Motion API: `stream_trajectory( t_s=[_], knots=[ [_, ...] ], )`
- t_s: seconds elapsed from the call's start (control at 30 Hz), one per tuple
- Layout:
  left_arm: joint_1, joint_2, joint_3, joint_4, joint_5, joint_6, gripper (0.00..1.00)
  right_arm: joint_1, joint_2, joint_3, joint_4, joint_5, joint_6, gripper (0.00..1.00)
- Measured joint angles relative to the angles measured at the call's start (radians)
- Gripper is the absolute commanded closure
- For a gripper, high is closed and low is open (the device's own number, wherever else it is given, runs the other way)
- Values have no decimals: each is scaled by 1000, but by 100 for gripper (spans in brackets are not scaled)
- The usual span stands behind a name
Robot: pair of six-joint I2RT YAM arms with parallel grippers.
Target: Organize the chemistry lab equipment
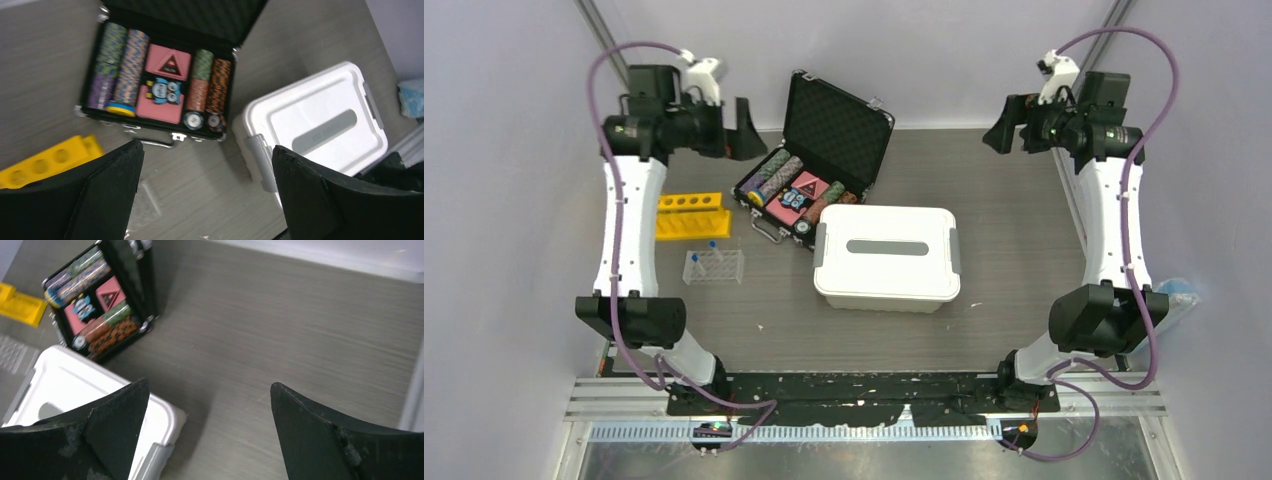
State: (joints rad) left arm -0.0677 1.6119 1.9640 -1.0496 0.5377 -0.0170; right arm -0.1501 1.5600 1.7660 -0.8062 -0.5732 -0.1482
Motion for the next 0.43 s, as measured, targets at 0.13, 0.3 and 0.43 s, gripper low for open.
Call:
stream_trajectory(
  t_s=[0.13, 0.3, 0.43],
  knots=[
    [130, 49, 188, -79, 9, 47, 1, -63, 9, 23, 73, 41, 24, 5],
    [251, 46, 93, -138, -11, 71, 0, -128, 75, 22, 114, 60, 49, 5],
    [287, 47, 8, -161, -36, 79, 0, -140, 111, -24, 128, 59, 63, 5]
  ],
)
